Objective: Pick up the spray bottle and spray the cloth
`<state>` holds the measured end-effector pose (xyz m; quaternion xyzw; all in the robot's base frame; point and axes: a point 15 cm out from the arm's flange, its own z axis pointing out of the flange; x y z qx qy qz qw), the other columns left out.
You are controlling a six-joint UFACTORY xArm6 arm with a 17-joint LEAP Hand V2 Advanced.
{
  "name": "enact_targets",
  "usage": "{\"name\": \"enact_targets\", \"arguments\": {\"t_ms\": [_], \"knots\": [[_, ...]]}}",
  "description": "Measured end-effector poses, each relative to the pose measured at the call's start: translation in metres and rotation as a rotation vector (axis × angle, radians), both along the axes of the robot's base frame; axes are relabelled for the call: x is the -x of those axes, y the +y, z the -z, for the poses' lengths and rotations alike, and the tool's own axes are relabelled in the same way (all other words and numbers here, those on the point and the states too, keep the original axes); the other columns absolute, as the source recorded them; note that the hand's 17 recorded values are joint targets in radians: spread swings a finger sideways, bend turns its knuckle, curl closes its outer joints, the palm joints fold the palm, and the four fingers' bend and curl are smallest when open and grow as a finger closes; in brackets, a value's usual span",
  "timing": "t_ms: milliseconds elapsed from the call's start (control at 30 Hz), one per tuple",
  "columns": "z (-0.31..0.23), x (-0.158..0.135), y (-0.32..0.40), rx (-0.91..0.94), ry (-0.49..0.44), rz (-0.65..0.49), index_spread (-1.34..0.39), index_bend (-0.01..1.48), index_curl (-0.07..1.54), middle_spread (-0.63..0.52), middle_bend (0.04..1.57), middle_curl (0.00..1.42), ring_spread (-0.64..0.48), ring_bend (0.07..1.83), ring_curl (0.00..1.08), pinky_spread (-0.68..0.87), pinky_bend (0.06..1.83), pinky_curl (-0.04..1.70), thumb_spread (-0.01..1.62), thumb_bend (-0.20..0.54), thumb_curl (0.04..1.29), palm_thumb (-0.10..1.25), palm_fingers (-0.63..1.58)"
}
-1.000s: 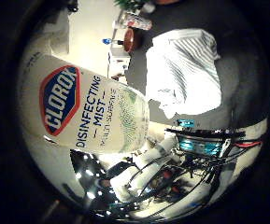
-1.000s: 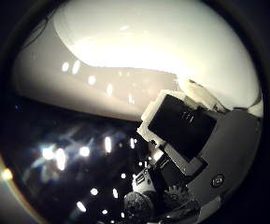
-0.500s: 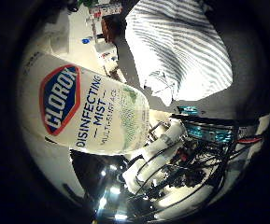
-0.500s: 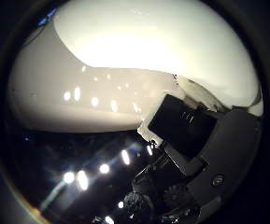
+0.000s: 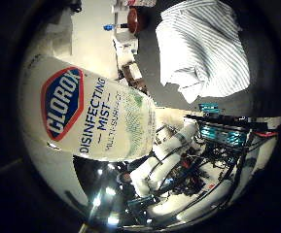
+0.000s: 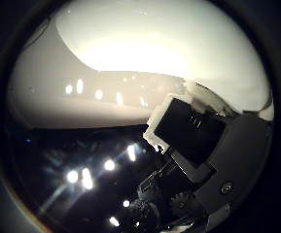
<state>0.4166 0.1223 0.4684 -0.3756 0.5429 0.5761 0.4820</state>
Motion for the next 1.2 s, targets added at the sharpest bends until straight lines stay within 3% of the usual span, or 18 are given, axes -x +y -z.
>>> {"name": "enact_targets", "arguments": {"t_ms": [233,533,733,1033,1200], "knots": [[-0.001,0.003,0.011,-0.015,-0.003,-0.012,-0.30,1.10,0.68,-0.19,1.32,0.67,-0.22,1.42,0.54,-0.35,1.26,0.59,0.62,-0.017,1.06,0.96,1.24],[0.075,-0.013,-0.009,-0.035,0.106,0.024,-0.30,1.10,0.68,-0.19,1.32,0.67,-0.22,1.42,0.54,-0.35,1.26,0.59,0.62,-0.017,1.06,0.95,1.24],[0.104,-0.019,-0.025,0.001,0.129,0.060,-0.30,1.10,0.68,-0.19,1.32,0.67,-0.22,1.42,0.54,-0.35,1.26,0.59,0.62,-0.019,1.06,0.96,1.24],[0.090,-0.021,-0.014,0.019,0.115,0.027,-0.30,1.10,0.68,-0.19,1.32,0.67,-0.22,1.42,0.54,-0.35,1.25,0.60,0.59,-0.018,1.05,0.96,1.24],[0.073,-0.036,0.004,0.079,0.073,0.038,-0.30,1.10,0.68,-0.19,1.32,0.67,-0.22,1.42,0.54,-0.35,1.25,0.60,0.59,-0.018,1.05,0.96,1.24]]}}
